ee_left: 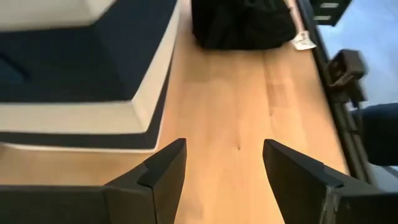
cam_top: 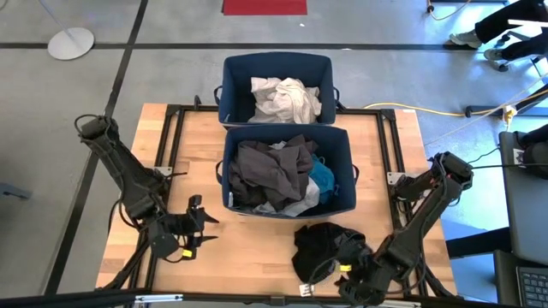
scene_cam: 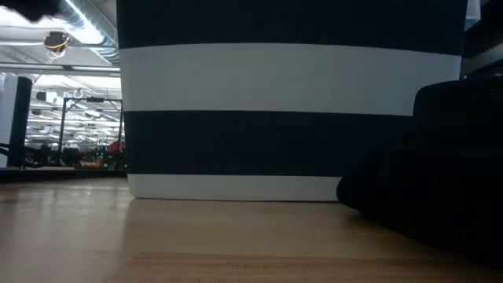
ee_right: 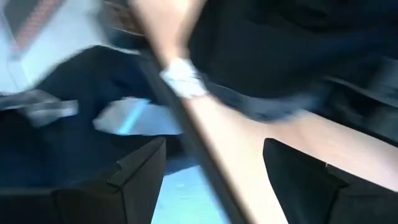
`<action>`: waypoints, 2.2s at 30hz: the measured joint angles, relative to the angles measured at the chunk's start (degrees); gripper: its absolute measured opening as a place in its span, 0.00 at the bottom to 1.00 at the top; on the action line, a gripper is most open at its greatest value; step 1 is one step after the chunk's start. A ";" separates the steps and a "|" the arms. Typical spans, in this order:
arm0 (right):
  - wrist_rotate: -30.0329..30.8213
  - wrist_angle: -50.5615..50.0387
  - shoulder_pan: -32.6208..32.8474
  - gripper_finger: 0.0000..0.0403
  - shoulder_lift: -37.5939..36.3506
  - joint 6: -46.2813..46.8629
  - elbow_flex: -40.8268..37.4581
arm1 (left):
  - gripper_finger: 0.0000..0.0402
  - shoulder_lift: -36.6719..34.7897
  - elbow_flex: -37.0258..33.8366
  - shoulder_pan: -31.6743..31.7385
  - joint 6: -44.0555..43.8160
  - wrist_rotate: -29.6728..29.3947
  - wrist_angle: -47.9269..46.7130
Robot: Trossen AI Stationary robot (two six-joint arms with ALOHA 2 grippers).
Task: Sort clothes
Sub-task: Put the black boxer into the top blue laundry bin
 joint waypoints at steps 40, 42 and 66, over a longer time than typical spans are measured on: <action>4.63 -3.32 1.66 0.04 0.59 -8.56 -18.11 | 0.50 -0.02 -4.16 0.00 -0.08 -6.30 5.43; 3.32 -5.48 1.64 0.05 0.59 -8.75 -15.43 | 0.50 -0.01 -4.16 0.00 -0.30 -6.30 5.44; 27.80 -31.19 1.64 0.02 0.57 -27.92 29.19 | 0.50 0.00 -4.16 0.00 0.12 -6.56 5.45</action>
